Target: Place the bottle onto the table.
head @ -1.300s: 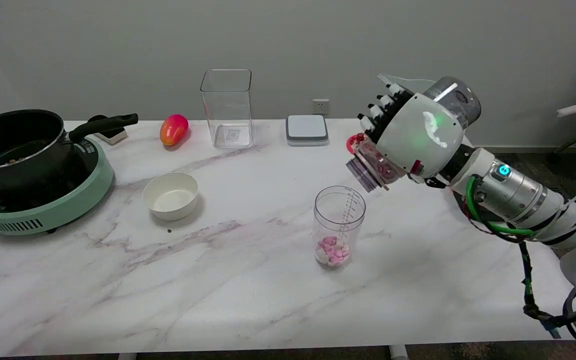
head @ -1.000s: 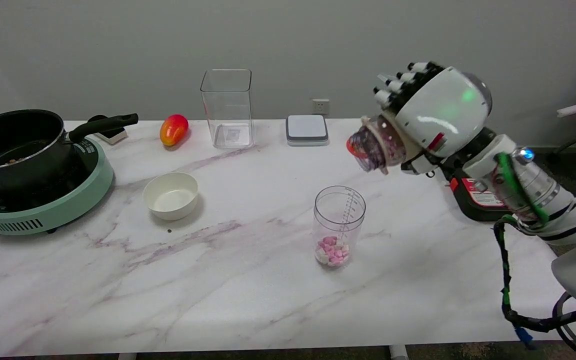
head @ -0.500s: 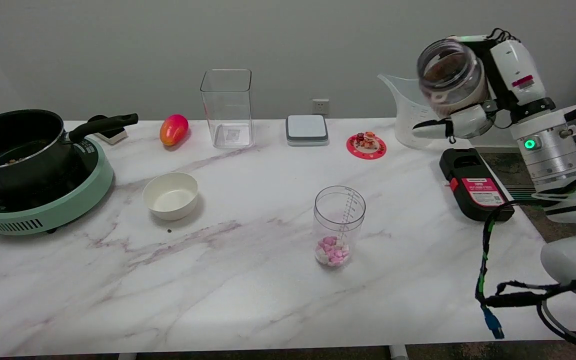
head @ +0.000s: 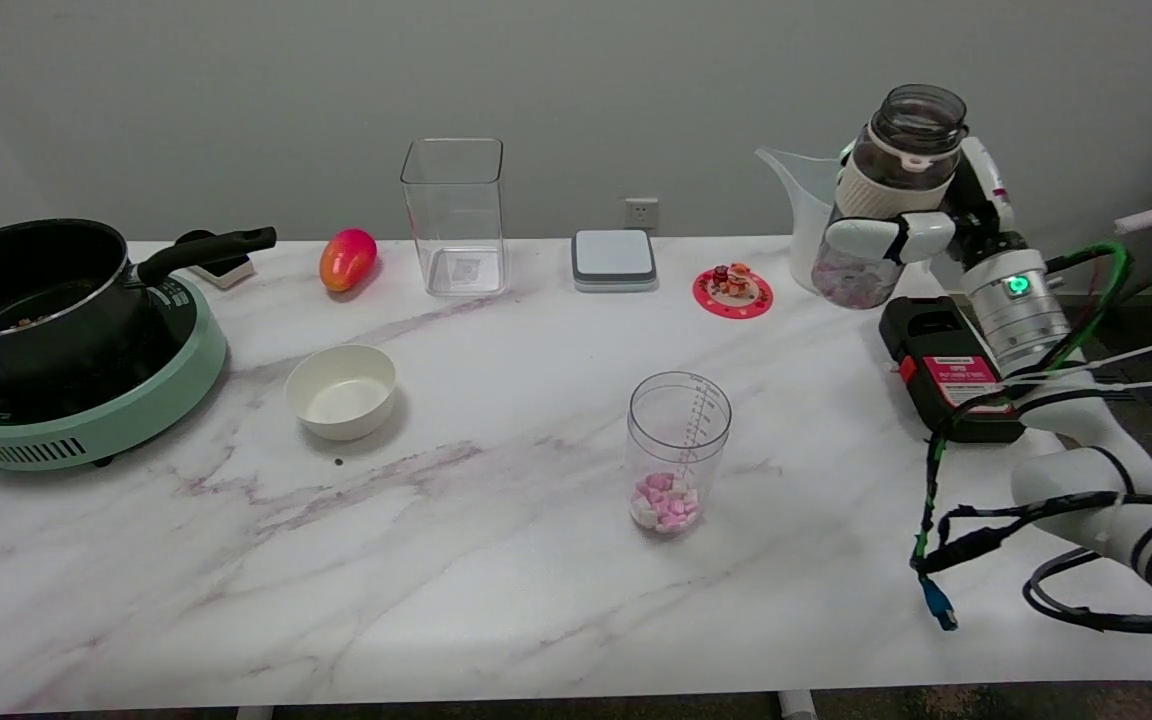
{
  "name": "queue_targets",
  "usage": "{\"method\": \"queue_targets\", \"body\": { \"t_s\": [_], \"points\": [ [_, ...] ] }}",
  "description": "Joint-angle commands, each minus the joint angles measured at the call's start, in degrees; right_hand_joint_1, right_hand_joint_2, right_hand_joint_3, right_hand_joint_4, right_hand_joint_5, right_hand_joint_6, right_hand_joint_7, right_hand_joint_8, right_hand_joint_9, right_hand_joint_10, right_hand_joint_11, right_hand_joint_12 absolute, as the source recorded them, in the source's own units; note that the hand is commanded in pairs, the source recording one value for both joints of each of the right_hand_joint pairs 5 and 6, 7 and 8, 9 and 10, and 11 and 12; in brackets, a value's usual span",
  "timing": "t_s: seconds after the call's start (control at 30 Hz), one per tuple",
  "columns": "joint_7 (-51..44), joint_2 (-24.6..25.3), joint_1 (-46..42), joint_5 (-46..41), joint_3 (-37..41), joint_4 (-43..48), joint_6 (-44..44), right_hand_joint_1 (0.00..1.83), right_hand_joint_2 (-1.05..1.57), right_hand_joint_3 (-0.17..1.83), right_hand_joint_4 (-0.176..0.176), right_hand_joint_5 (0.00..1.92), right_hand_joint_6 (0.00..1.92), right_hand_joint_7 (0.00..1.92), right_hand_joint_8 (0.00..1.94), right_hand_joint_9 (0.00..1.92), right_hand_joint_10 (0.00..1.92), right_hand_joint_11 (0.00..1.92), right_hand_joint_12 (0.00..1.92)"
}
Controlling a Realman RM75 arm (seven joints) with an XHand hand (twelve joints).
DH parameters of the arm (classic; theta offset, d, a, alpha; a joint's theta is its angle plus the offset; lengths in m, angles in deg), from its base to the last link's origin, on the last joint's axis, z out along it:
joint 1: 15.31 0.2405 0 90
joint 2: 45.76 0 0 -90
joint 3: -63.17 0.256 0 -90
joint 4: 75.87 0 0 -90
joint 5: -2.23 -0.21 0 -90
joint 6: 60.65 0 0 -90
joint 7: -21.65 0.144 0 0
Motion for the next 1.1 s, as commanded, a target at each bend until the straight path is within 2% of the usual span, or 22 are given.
{"method": "queue_targets", "body": {
  "t_s": [0.03,0.27,0.47,0.57,0.83,1.1],
  "points": [
    [21.18,6.31,15.60,-1.28,-16.94,-20.32,-4.99,1.51,1.01,0.40,0.000,1.92,1.92,1.77,1.77,1.46,1.46,1.29,1.29],
    [20.25,7.46,16.01,4.66,-17.33,-15.35,0.69,1.51,0.97,0.43,0.000,1.92,1.92,1.75,1.75,1.44,1.44,1.29,1.29],
    [19.94,9.46,18.18,6.03,-17.49,-16.94,2.70,1.51,0.92,0.45,0.000,1.90,1.90,1.72,1.72,1.42,1.42,1.27,1.27],
    [15.60,11.37,20.06,8.67,-17.72,-19.09,3.30,1.49,0.95,0.45,0.000,1.92,1.92,1.74,1.74,1.44,1.44,1.29,1.29],
    [12.91,16.17,23.38,8.39,-19.17,-24.90,3.54,1.46,1.04,0.41,0.000,1.92,1.92,1.76,1.76,1.46,1.46,1.30,1.30],
    [3.42,18.92,23.59,4.88,-19.37,-25.65,6.10,1.36,1.27,0.33,0.000,1.92,1.92,1.82,1.82,1.53,1.53,1.35,1.35]
  ]
}}
